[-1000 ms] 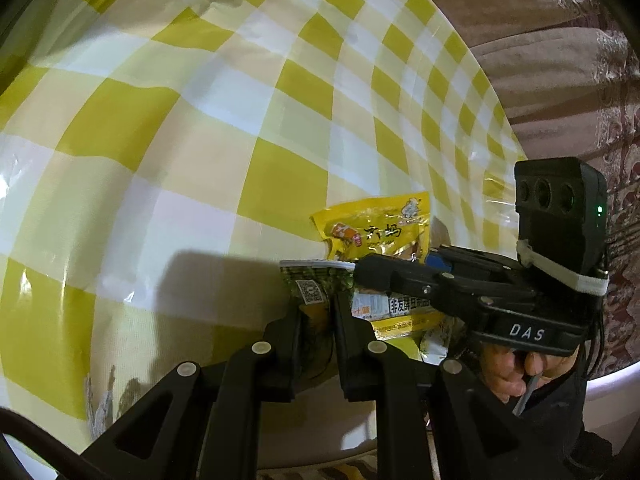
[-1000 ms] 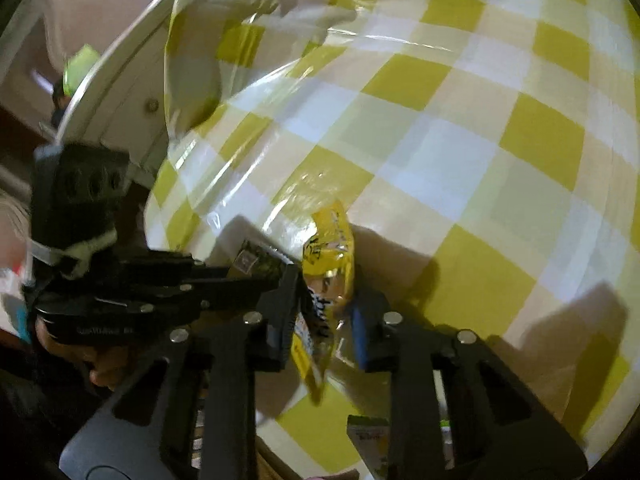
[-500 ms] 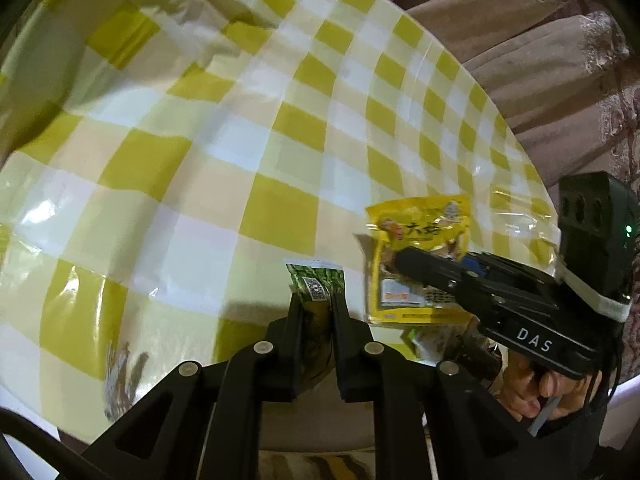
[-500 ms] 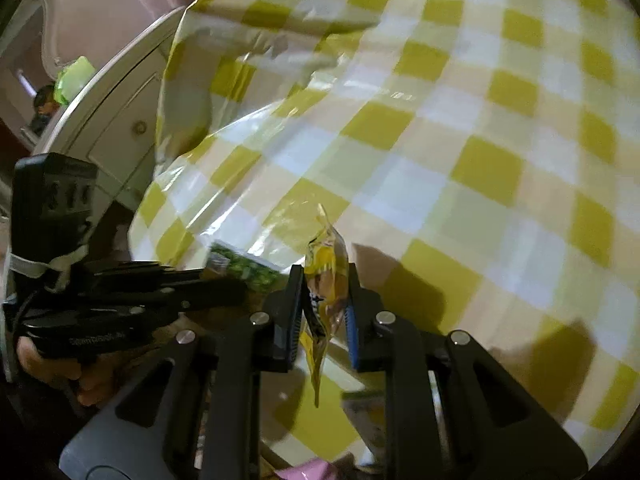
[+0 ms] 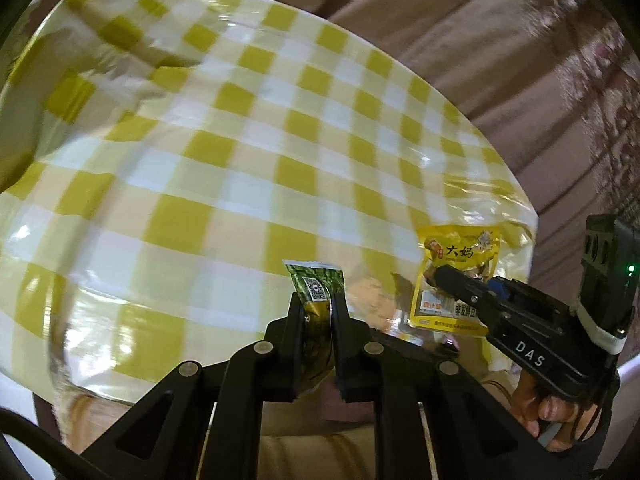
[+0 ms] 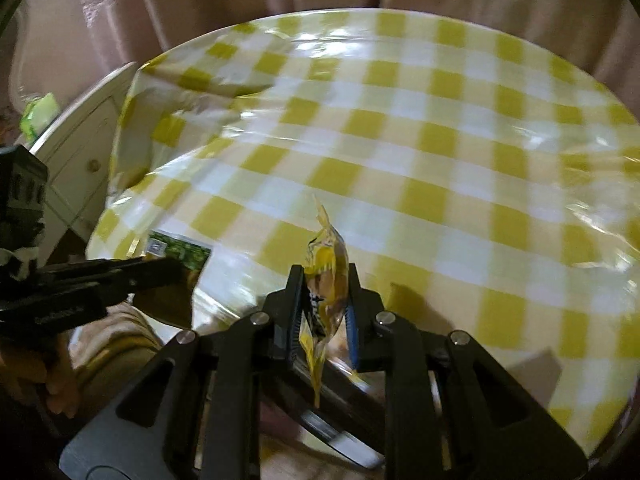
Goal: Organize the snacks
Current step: 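Lift both packets and carry them over the white box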
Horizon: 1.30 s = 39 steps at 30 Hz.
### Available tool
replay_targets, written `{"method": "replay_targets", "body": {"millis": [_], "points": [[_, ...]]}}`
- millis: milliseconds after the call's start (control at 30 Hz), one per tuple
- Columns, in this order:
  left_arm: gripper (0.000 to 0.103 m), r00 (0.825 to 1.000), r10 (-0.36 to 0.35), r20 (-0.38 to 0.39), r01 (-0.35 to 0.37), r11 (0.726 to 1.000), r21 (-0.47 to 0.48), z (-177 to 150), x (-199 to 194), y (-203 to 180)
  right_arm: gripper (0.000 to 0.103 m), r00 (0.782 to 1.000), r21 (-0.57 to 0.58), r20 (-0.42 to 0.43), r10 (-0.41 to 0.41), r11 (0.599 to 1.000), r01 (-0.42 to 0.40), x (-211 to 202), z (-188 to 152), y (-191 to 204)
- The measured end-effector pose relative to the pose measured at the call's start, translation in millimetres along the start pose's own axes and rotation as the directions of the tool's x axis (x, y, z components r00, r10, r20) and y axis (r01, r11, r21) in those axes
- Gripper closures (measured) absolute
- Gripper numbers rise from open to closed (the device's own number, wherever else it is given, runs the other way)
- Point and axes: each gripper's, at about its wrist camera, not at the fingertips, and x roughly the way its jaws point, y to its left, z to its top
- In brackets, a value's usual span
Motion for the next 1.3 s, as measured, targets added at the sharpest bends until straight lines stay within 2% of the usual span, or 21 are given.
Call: {"method": "replay_targets", "body": {"millis": [233,700,900,1067,1300], "points": [[0.090,0.998,-0.047,-0.036,0.050,0.995,0.087,-13,11,-57,0.081,0.992,0.079,0.024,-0.125,0.989,0.123,-39,-32,-43],[0.090,0.988,-0.109,-0.107,0.130,0.968,0.213,-36,32,-145,0.081,0.967,0.229,0.032,-0.251,0.944,0.237,-105,-92,-116],[0.090,0.978,-0.146,-0.146,0.182,0.946,0.268,-50,39,-185,0.081,0.956,0.292,0.023,-0.292,0.917,0.273,-134,-121,-148],[0.090,0.960,-0.188,-0.208,0.248,0.915,0.319,-70,50,-222,0.081,0.936,0.334,0.003,-0.351,0.883,0.330,-159,-148,-173],[0.090,0.914,-0.246,-0.322,0.365,0.846,0.388,-103,67,-285,0.081,0.897,0.409,-0.070,-0.436,0.808,0.425,-195,-198,-217]]}}
